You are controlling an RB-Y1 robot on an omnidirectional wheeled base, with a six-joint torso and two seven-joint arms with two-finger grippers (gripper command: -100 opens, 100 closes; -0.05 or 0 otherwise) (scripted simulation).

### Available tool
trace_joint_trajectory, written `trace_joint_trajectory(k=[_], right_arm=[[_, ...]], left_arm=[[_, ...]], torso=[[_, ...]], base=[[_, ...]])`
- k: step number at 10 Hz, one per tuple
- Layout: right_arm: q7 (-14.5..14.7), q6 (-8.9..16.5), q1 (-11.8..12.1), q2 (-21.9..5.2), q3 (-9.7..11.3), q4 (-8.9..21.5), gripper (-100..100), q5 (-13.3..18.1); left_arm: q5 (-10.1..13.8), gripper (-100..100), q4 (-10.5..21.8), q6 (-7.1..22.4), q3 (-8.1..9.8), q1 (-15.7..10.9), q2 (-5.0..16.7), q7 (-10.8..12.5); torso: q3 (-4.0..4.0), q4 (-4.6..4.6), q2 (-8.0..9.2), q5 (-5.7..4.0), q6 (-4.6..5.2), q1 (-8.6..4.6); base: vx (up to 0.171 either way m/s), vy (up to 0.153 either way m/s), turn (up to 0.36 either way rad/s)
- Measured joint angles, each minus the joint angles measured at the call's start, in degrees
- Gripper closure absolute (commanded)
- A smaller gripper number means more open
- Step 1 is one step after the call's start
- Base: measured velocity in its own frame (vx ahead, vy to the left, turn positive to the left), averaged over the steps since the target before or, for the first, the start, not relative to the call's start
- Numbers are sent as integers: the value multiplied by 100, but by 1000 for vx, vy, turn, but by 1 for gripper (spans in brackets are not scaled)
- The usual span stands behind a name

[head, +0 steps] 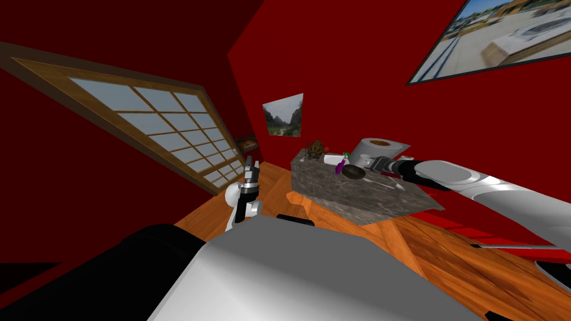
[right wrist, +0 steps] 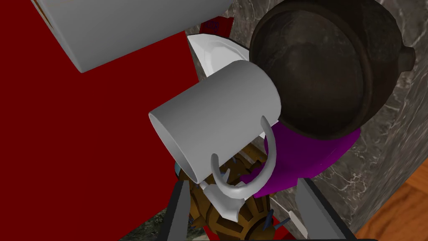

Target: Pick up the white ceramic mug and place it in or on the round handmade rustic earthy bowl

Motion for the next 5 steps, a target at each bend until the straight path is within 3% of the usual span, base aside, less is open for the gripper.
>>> trace_joint_trajectory(k=[3,4,5], right_arm=[[0,0,0,0,0,0,-100,0],[0,0,0,0,0,0,0,0],[0,0,0,0,0,0,-100,0]], left_arm=[[0,0,0,0,0,0,0,0],[0,0,0,0,0,0,0,0],[0,0,0,0,0,0,0,0]], torso=[[2,1,3,-2,0,-6],[2,1,3,-2,0,-7],[2,1,3,-2,0,-7]], base=[[0,0,0],[0,0,0],[-19,20,258]])
